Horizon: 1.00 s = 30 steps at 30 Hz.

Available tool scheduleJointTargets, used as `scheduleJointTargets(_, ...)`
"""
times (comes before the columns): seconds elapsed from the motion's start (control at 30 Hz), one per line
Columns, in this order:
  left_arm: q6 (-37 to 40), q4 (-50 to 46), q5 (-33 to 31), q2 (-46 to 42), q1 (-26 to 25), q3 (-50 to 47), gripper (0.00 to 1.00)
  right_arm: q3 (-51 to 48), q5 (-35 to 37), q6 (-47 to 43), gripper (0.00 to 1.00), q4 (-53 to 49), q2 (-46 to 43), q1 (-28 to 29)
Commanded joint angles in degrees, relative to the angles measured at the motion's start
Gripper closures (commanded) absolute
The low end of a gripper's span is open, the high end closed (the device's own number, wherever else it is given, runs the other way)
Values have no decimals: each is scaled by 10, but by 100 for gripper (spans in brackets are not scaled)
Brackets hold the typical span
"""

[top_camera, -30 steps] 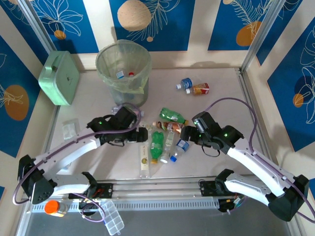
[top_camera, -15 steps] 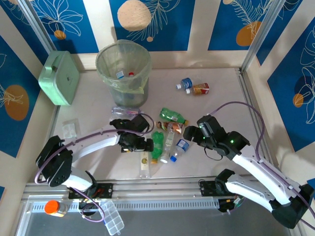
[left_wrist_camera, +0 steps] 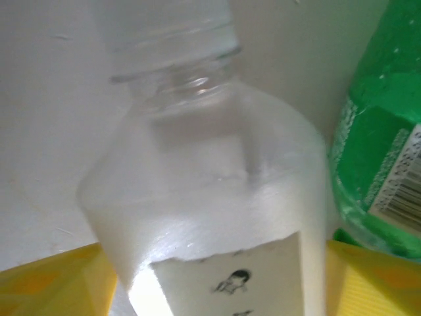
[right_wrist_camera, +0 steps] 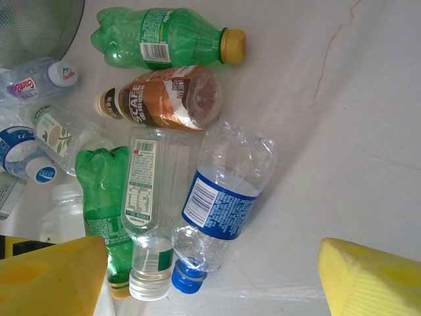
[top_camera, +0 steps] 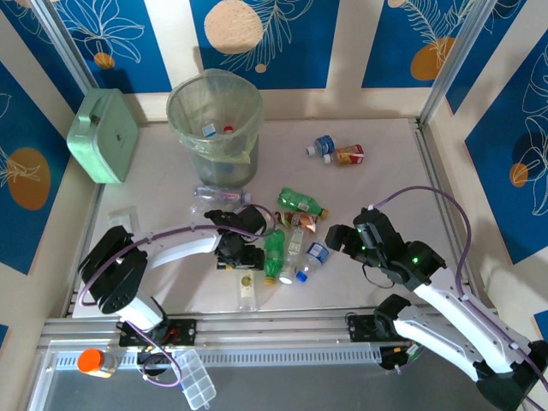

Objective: Put the plastic bottles in the bin

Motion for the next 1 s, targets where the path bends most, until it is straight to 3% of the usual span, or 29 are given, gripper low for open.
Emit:
scheduleJointTargets(0.0, 11, -26, -28, 5, -5, -13, 30, -8, -5, -10, 17, -1, -11, -7)
scheduleJointTargets(0.13, 22, -28, -32, 17, -5, -11, 39, -14, -23, -20, 17, 9, -12, -12)
scheduleJointTargets(0.33, 42, -41, -55, 30, -5, 6, 44, -18, -33, -25, 17, 16, -12, -14)
scheduleJointTargets(0.6, 93, -75, -121, 55, -7, 43, 45, -19, -41, -33, 17, 26, -11, -21)
scheduleJointTargets(0.67, 102, -76, -124, 63, -6, 50, 43, -18, -44, -34, 17, 28, -10, -23)
scheduleJointTargets(0.83, 89, -85, -120, 61, -6, 57, 26, -18, -50, -37, 17, 26, -11, -23)
scheduleJointTargets(0.97, 66, -81, -96, 31, -11, 37, 22, -28, -50, -34, 17, 30, -11, -24)
